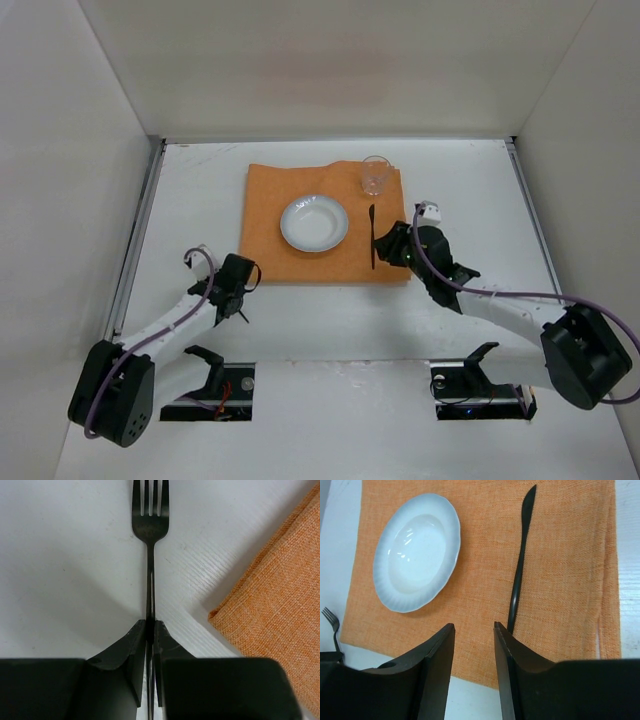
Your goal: Set the dinner table for one person
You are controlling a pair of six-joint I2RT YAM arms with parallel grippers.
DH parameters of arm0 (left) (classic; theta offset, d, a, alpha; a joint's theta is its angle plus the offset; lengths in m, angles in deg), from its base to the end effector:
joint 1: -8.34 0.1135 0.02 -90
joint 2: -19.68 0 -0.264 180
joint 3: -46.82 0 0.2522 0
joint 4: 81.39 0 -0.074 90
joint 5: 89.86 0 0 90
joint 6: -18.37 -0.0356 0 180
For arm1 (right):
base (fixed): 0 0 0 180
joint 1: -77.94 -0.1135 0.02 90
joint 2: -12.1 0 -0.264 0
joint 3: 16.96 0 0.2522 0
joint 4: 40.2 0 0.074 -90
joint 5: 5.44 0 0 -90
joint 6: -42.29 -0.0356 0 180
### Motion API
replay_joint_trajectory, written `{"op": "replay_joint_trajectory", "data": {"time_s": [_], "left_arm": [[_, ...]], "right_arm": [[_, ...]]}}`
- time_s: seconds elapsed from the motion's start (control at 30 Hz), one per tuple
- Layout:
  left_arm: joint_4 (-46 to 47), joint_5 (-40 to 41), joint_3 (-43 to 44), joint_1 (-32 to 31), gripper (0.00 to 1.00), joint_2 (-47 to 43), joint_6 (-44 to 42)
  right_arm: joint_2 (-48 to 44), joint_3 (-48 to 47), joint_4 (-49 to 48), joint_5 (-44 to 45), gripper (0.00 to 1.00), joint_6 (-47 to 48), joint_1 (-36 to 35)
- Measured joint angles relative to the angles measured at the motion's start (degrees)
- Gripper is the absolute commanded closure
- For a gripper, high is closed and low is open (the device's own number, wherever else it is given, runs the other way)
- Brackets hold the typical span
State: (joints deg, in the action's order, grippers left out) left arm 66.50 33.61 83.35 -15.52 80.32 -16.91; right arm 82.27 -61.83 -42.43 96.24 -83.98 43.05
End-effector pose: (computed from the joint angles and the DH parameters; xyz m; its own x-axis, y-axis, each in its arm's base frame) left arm 0.1711 -0.0542 0.1544 -0.4856 -0.5298 -0.6953 -0.5876 0.7867 -0.1891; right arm 0.2162 0.1420 0.2114 -0.5001 0.3575 -0.7887 -0.1383 0.8661 0.4803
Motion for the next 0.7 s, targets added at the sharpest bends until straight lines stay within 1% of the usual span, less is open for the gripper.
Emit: {"op": "replay_joint_trajectory", "data": {"time_s": [0.13, 0.27, 0.4, 0.47, 0.53, 0.63, 0.7], "left_arm": [[-0.7, -0.7, -0.9, 0.7, 0.98, -3.3, -1.0], [-3.0, -0.8, -0.7, 1.1, 0.99, -9.4, -2.9], [-6.3, 0.7, 2.8, 0.0, 0.98, -12.8, -6.5], [-6.3, 1.2, 6.4, -1.4, 0.98, -11.5, -9.3], [-4.9, 1.6, 11.4, -3.5, 0.97, -7.6, -13.2], [0.7, 1.4, 18.4, -6.6, 0.95, 0.9, -20.3], [5.0, -0.3, 22.4, -7.6, 0.95, 6.8, -25.0]], "right_arm": [[-0.6, 0.7, 0.0, -0.1, 0.56, 0.0, 1.2], [-1.6, 1.2, 0.0, -0.1, 0.56, -0.2, 2.0], [-1.6, 1.2, -0.1, -0.1, 0.56, -0.6, 2.0], [-1.6, 1.2, -0.2, -0.1, 0.56, -0.7, 2.2], [-1.6, 1.3, -0.4, -0.2, 0.56, -0.9, 2.6], [-1.5, 1.3, -0.9, -0.1, 0.56, -1.2, 2.7], [-1.3, 1.3, -1.4, -0.2, 0.57, -1.3, 2.7]]}}
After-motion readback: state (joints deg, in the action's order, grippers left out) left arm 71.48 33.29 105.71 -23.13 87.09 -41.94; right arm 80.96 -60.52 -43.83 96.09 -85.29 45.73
